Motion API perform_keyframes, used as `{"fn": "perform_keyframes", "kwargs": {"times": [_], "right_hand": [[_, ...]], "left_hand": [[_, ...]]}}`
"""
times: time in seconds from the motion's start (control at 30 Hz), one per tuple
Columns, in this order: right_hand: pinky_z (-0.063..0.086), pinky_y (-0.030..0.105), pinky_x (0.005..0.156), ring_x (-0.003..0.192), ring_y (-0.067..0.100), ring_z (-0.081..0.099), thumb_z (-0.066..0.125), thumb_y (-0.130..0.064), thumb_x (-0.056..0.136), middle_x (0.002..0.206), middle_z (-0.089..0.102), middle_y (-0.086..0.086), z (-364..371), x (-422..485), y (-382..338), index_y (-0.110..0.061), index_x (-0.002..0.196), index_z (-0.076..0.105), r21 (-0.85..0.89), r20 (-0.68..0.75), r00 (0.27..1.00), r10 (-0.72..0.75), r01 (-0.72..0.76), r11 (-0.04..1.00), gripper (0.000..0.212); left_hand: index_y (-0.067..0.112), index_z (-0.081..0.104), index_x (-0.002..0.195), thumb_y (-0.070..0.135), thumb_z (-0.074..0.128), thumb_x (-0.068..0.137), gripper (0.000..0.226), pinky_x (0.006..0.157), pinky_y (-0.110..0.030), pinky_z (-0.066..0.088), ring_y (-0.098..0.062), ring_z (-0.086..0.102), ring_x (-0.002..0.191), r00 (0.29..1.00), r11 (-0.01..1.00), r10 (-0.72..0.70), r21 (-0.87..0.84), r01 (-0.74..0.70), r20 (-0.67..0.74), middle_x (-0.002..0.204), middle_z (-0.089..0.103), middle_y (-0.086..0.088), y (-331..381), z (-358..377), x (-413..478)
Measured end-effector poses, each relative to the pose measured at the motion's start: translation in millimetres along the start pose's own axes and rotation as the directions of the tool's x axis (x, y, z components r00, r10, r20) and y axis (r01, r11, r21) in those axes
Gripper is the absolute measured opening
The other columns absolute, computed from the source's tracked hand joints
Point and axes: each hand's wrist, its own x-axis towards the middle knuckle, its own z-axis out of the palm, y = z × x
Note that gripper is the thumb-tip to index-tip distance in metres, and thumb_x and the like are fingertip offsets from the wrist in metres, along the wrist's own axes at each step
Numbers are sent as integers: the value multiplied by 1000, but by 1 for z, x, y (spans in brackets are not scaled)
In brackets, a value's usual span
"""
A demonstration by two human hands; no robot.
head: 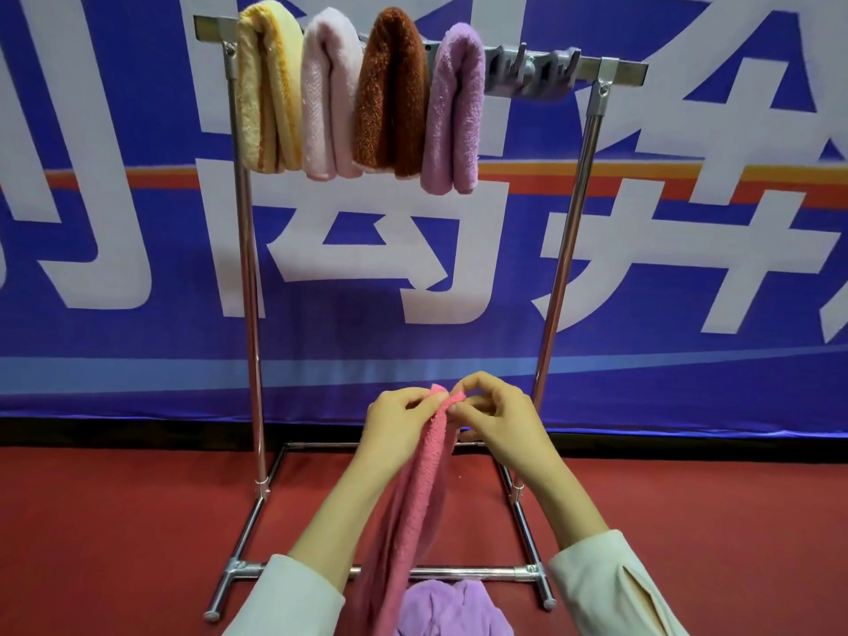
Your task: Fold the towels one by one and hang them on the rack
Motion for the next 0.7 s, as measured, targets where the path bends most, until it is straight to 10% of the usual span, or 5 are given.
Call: {"fn": "perform_keyframes", "kwargs": {"times": [0.2,0.7], "right_hand": [[38,11,63,66,3,42,77,-21,79,75,45,-7,-1,3,-1,-21,76,61,-213,-75,989,-129,110,971,16],[45,23,74,77,8,53,70,-20,88,81,59,2,-16,2,11,-8,89,61,5,194,971,-141,143,990,15]], "left_hand": [[17,77,95,32,49,99,32,68,-23,45,-10,61,75,978,974,-47,-208,89,201,85,73,-5,3,-1,-4],[18,71,109,12,57,94,22,83,-25,51,-8,67,91,921,980,81,-200,-4,380,100,74,0,6,-23,-4]]}}
